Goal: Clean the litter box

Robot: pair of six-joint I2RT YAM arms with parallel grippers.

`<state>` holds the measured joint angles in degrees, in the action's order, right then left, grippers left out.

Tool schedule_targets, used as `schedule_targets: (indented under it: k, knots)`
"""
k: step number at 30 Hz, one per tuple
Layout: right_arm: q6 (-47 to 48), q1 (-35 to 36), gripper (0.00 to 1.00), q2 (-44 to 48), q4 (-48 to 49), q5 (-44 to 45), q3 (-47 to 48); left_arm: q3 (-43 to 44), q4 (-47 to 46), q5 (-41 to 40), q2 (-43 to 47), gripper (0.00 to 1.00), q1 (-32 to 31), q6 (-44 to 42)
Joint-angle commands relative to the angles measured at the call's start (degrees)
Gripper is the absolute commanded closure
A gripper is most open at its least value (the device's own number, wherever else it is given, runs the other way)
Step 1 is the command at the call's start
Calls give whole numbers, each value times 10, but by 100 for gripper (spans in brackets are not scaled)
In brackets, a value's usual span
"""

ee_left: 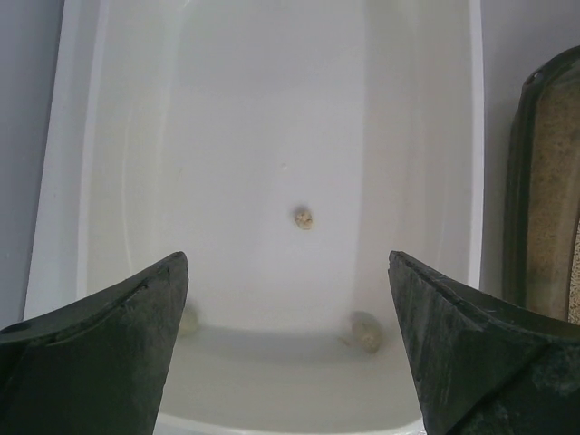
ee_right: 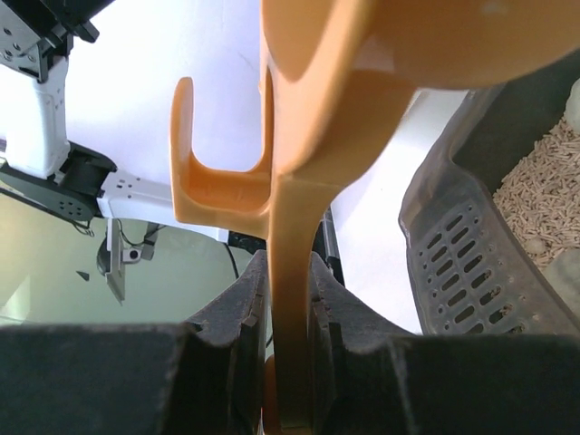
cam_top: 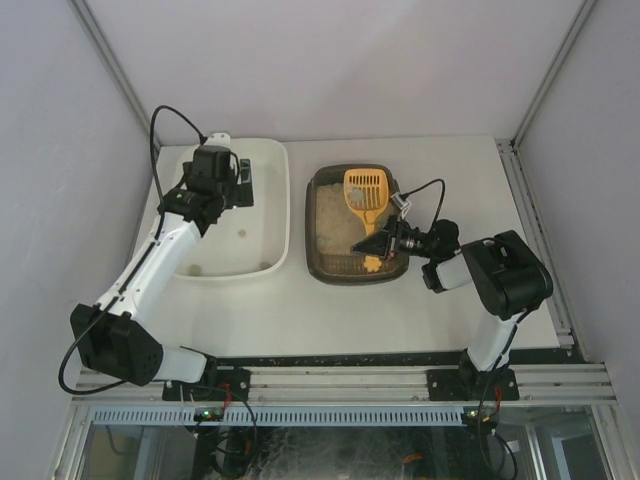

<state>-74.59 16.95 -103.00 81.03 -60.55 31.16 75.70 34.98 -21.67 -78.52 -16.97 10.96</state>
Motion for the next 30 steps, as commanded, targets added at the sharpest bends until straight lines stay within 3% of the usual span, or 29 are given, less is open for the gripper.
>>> schedule_targets:
  k: [1, 6, 11, 16, 23, 26, 28, 30]
  knots:
    - [-38, -38, 100, -14, 50, 5, 21, -16, -48, -22, 36, 4, -1, -2]
    - [-34, 14, 100, -26, 49, -11, 29, -34, -57, -28, 50, 4, -2, -10]
    - [-52, -38, 100, -46, 49, -3, 32, -46, -67, -21, 51, 4, -2, -11]
    - [-15, 12, 100, -33, -7, -14, 50, -34, -65, -21, 44, 4, -1, -11]
    - [-37, -9, 100, -31, -17, -11, 62, -22, -52, -21, 38, 0, -1, -9]
    - [25, 20, 100, 6, -136, -9, 79, -4, -41, -20, 35, 0, 0, -32]
    - [106, 44, 100, 41, -285, 4, 103, 27, -11, 10, 29, 0, 12, -46]
    - [221, 71, 100, 79, -476, 31, 148, 77, 43, 152, 6, 0, 49, -61]
